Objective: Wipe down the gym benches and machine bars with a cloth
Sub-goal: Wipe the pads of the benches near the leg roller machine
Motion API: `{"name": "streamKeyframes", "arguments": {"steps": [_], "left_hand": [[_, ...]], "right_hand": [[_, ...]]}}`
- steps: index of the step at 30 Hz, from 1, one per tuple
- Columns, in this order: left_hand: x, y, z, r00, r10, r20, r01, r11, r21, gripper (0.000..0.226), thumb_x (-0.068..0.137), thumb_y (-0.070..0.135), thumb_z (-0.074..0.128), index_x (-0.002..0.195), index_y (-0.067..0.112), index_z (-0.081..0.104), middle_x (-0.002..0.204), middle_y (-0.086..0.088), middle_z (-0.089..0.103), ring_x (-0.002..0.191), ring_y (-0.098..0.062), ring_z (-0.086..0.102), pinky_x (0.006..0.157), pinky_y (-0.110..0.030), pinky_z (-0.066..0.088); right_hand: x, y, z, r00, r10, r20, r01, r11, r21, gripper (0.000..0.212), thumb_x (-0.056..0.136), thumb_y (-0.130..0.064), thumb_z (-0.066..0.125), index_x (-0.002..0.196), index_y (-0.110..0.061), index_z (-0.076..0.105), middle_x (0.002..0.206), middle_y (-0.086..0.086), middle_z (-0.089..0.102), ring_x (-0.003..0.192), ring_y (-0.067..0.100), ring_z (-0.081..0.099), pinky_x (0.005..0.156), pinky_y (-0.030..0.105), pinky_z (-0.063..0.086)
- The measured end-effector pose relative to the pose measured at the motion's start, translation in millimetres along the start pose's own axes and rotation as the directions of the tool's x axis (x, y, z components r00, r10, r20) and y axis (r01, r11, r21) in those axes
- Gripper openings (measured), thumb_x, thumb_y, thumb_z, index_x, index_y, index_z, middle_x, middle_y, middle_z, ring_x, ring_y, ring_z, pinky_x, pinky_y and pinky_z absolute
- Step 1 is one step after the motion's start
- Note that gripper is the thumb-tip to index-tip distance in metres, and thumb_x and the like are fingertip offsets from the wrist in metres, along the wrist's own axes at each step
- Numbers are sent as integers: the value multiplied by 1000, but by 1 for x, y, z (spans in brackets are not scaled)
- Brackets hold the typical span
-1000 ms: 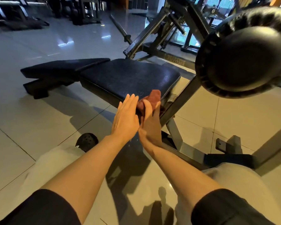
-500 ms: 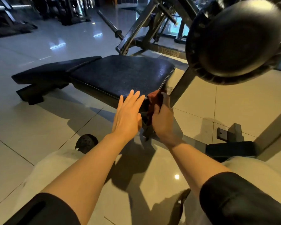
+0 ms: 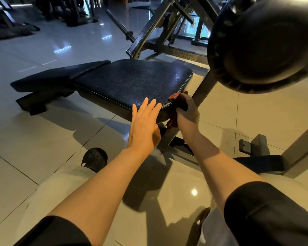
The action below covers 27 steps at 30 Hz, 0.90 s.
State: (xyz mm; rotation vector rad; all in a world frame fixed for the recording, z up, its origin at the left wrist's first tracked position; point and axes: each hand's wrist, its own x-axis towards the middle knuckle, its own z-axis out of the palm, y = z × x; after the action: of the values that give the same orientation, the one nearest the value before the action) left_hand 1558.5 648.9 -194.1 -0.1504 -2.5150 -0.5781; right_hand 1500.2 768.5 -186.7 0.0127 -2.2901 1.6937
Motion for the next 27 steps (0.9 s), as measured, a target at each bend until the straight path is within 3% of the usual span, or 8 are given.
{"name": "streamKeyframes", "arguments": {"steps": [3, 6, 10, 13, 16, 19, 24, 27], "left_hand": [[1, 2, 1, 1000, -16, -3, 16, 1000, 8, 64, 88, -1, 61, 146, 11, 37, 155, -10, 30, 148, -25, 13, 114, -39, -11], [-1, -1, -1, 999, 23, 36, -24, 1000, 13, 67, 89, 0, 60, 148, 11, 31, 157, -9, 26, 148, -23, 9, 116, -40, -10], [-3, -12, -6, 994, 90, 55, -88, 996, -34, 68, 87, -5, 60, 148, 9, 32, 156, -11, 27, 148, -24, 11, 116, -36, -10], [-4, -17, -4, 995, 96, 35, -94, 994, -58, 68, 83, -10, 61, 145, 6, 37, 153, -14, 32, 147, -27, 18, 117, -37, -7], [-4, -16, -1, 995, 99, 26, -97, 993, -74, 68, 81, -12, 61, 143, 4, 41, 150, -17, 37, 145, -30, 23, 118, -42, -3], [-6, -15, -3, 993, 108, 46, -104, 991, -84, 68, 81, -11, 61, 144, 3, 38, 151, -17, 35, 145, -31, 21, 118, -43, -2], [-17, -20, -12, 998, 26, 62, -18, 992, -126, 67, 88, -9, 55, 148, 9, 32, 157, -10, 26, 148, -21, 12, 120, -36, -2], [-23, -27, -18, 997, -43, 63, 50, 992, -115, 68, 88, -8, 53, 149, 14, 31, 158, -6, 23, 148, -19, 11, 119, -37, -2]], "right_hand": [[-3, 2, -1, 999, 10, 33, -12, 999, 52, 48, 90, 11, 45, 130, -14, 52, 107, -7, 55, 85, -9, 51, 62, -2, 40], [15, -5, -4, 996, -23, 83, 20, 999, 38, 44, 89, 16, 41, 127, -2, 51, 109, 3, 61, 96, 1, 60, 89, 15, 48], [19, -13, 3, 1000, 29, -1, -29, 992, 121, 45, 88, 22, 29, 124, 2, 47, 84, -2, 53, 66, -12, 56, 65, 4, 43], [-3, -8, 9, 997, 71, -24, -67, 989, 135, 45, 88, 11, 41, 123, -12, 54, 98, -8, 58, 89, -3, 56, 68, 6, 44], [-32, 2, 12, 997, 2, 79, -13, 990, 138, 49, 88, 1, 48, 129, -24, 50, 125, 0, 59, 113, 14, 55, 95, 30, 48], [-37, 3, 7, 983, -125, 132, 125, 992, 14, 51, 90, 5, 46, 132, -23, 48, 130, -1, 57, 119, 16, 52, 107, 32, 40], [-14, 5, -10, 995, -61, 79, 60, 998, 16, 43, 91, 8, 47, 124, -20, 47, 111, -12, 60, 113, 14, 57, 88, 22, 47], [-34, 9, 9, 996, -68, 56, 72, 995, -72, 39, 92, 0, 49, 124, -21, 45, 123, 0, 56, 115, 25, 56, 93, 38, 51]]}}
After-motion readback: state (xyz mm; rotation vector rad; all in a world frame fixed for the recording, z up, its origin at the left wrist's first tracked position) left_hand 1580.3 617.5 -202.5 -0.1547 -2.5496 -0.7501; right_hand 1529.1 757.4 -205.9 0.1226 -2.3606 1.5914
